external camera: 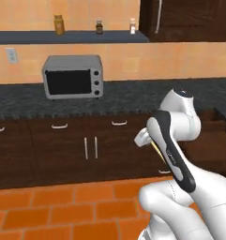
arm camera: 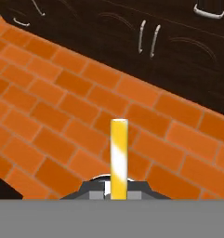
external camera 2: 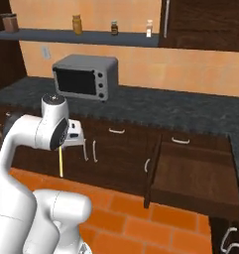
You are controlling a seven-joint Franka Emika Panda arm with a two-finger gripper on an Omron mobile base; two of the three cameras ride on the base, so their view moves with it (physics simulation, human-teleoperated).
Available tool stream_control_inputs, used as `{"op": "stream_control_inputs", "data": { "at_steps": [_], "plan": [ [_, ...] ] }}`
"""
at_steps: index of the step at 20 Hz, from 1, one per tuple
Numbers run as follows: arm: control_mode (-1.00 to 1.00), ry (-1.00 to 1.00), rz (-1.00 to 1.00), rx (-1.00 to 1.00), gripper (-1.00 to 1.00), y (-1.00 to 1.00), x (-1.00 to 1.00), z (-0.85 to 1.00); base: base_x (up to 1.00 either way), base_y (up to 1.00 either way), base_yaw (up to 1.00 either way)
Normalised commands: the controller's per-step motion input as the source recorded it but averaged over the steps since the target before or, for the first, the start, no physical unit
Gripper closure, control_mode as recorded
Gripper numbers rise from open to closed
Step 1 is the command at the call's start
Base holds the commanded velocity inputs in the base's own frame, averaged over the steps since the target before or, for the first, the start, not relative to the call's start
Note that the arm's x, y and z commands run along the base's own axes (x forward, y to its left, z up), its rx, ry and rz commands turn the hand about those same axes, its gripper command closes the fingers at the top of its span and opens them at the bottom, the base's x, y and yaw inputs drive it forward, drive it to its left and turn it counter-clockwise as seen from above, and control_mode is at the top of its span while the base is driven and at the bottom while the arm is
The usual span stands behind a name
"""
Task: Take a straw from the drawer in front and place it inside the glass cup on the dining counter.
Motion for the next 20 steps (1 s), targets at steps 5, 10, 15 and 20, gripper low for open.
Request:
{"op": "stream_control_inputs", "data": {
  "at_steps": [5,10,15,20],
  "plan": [
    [1.0,0.0,0.0,0.0,1.0,0.0,0.0,0.0,0.0,0.72,0.77],
    [1.0,0.0,0.0,0.0,1.0,0.0,0.0,0.0,0.11,0.74,0.72],
    [1.0,0.0,0.0,0.0,1.0,0.0,0.0,0.0,0.18,0.64,0.69],
    [1.0,0.0,0.0,0.0,1.0,0.0,0.0,0.0,0.26,0.42,0.63]
  ]
}}
